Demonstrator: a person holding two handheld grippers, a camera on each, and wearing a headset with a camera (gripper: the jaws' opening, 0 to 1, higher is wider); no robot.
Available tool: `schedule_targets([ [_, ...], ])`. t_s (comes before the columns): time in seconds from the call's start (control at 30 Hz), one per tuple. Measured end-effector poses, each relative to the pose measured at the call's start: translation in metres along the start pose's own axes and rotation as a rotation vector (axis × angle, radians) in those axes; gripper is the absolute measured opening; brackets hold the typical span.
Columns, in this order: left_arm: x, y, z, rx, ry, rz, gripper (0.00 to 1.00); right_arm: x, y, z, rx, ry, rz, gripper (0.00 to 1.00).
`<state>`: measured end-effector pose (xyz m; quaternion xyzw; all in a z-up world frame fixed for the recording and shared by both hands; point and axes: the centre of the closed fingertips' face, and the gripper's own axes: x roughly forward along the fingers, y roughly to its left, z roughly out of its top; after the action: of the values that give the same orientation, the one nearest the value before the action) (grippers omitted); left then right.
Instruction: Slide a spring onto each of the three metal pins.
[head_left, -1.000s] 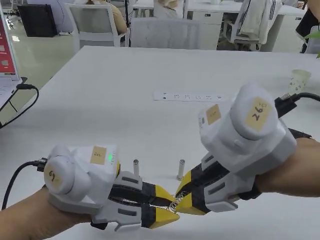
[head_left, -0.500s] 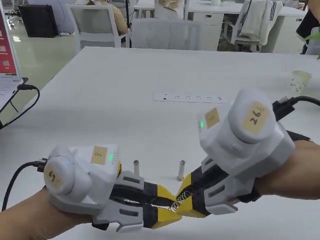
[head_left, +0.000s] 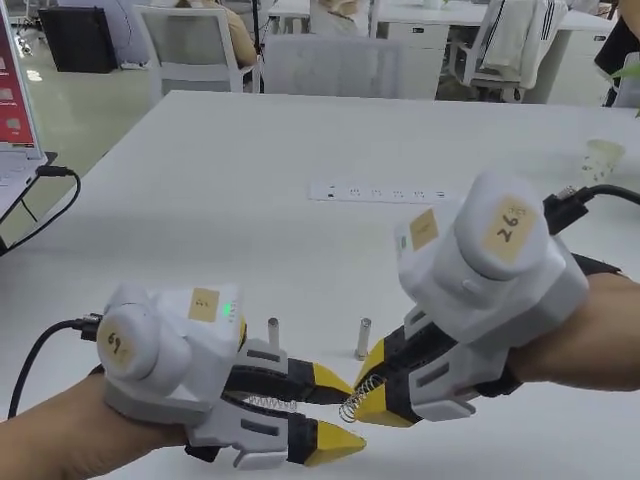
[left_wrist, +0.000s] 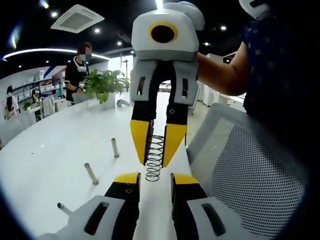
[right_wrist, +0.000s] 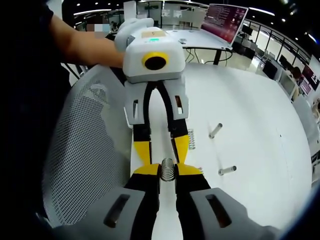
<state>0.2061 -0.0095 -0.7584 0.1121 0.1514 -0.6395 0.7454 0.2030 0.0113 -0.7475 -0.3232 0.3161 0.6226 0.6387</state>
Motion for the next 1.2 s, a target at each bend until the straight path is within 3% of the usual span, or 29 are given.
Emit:
schedule_targets([
  [0.33, -0.002, 0.004, 0.001, -0.057, -0.013, 0.016, 0.33, -0.002, -0.003, -0.002, 0.006, 0.004, -0.009, 0.09],
  [1.2, -0.005, 0.008, -0.009, -0.122, 0.008, 0.036, 0.57, -0.005, -0.011, -0.013, 0.011, 0.037, -0.033, 0.09],
])
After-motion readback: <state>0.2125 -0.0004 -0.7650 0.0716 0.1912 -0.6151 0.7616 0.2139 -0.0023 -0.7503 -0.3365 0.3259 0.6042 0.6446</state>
